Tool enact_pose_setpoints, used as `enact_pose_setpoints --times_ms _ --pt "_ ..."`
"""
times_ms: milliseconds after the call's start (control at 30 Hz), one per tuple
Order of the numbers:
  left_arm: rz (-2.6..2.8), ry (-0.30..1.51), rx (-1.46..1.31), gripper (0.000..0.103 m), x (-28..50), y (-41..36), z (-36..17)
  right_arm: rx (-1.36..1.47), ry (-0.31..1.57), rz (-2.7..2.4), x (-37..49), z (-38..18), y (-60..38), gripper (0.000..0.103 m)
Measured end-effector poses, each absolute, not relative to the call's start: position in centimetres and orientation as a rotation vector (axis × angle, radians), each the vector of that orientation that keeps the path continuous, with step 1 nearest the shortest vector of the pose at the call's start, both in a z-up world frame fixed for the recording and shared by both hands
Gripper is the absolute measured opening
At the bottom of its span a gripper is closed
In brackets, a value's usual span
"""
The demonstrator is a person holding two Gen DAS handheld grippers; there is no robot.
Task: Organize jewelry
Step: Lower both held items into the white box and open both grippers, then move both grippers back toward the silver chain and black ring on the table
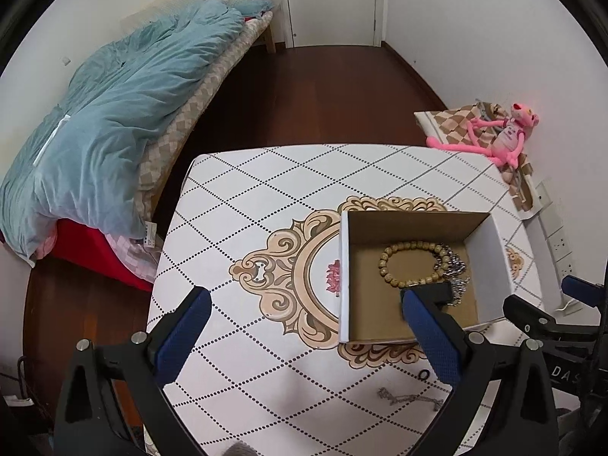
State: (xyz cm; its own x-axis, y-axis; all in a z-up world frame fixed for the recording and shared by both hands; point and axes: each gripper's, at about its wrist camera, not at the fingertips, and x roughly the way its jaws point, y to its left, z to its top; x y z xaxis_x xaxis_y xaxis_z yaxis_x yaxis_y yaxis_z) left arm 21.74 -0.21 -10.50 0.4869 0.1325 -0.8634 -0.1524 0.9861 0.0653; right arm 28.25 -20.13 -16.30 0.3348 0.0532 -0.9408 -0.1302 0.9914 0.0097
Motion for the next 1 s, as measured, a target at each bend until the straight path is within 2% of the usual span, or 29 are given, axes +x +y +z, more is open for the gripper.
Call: enact_pose_setpoints --times_ms 467,633,767,1000 --pt "0.153 0.948 -0.052 0.103 16.9 -0.8 -5.0 -0.079 1.046 0.124 23.2 -8.7 -20.0 0.099" --pt "0.178 0.965 -0.065 0.103 15.5 -0.5 -5.0 -0.047 1.036 0.135 21.4 -7.9 -20.4 0.099" --pt "0.206 1.003 -0.061 0.103 14.2 -0.1 -7.7 -0.012 1.084 0.154 19.7 -10.4 -21.0 0.099" --pt "0.270 1.140 -0.043 0.103 12.2 0.6 -15.3 0.048 1.208 0.183 17.6 -19.9 -21.1 0.098"
